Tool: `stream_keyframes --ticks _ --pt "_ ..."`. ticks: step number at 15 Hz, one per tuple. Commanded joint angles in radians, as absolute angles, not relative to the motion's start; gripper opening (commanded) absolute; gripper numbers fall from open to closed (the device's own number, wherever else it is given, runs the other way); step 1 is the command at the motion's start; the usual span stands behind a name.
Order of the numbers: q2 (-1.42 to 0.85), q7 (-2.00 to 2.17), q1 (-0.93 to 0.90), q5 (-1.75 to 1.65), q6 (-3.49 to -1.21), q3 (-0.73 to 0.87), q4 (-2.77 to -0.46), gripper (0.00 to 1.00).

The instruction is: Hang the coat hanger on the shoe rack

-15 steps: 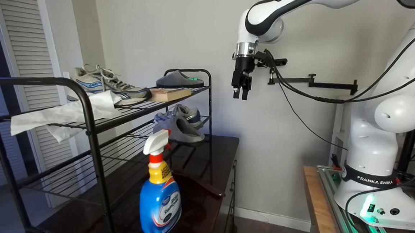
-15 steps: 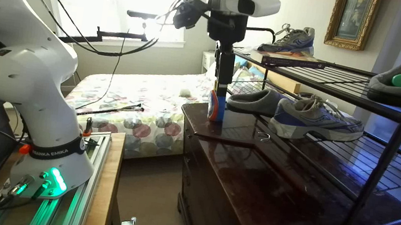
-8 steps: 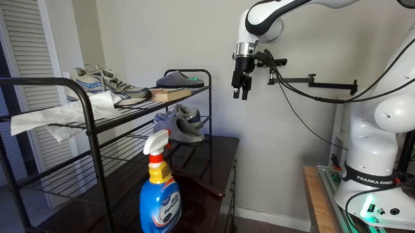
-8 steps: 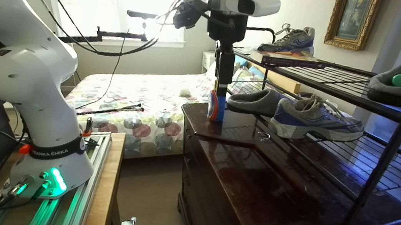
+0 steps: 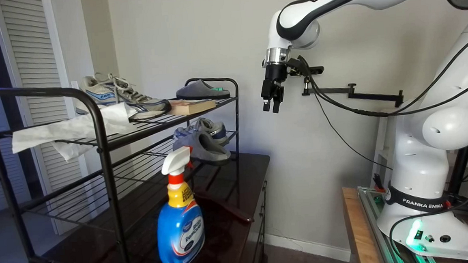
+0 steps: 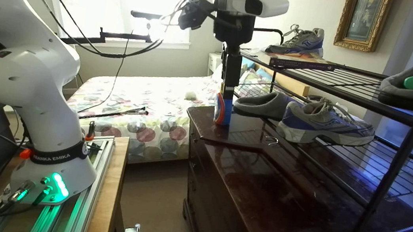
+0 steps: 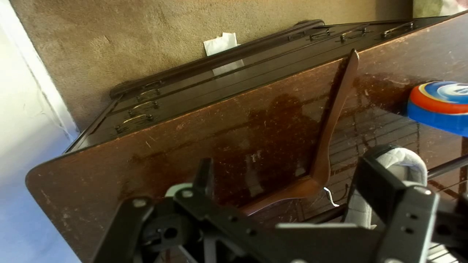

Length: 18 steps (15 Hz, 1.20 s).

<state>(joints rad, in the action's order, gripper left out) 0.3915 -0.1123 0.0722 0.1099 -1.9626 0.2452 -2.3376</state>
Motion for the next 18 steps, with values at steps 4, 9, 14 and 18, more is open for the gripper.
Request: stream_keyframes --ticks 4,9,14,18 --pt "0.352 -0.131 0.094 0.132 -1.978 0.231 -2.340 1.00" --pt "0.268 -0.175 0.078 0.233 -2.107 0.243 -2.423 1.00" --pt "0.229 -0.361 0.043 0.460 -2.269 0.235 -2.581 1.00" --pt "0.185 -0.453 -0.013 0.704 -2.470 0.203 -2.666 1.00"
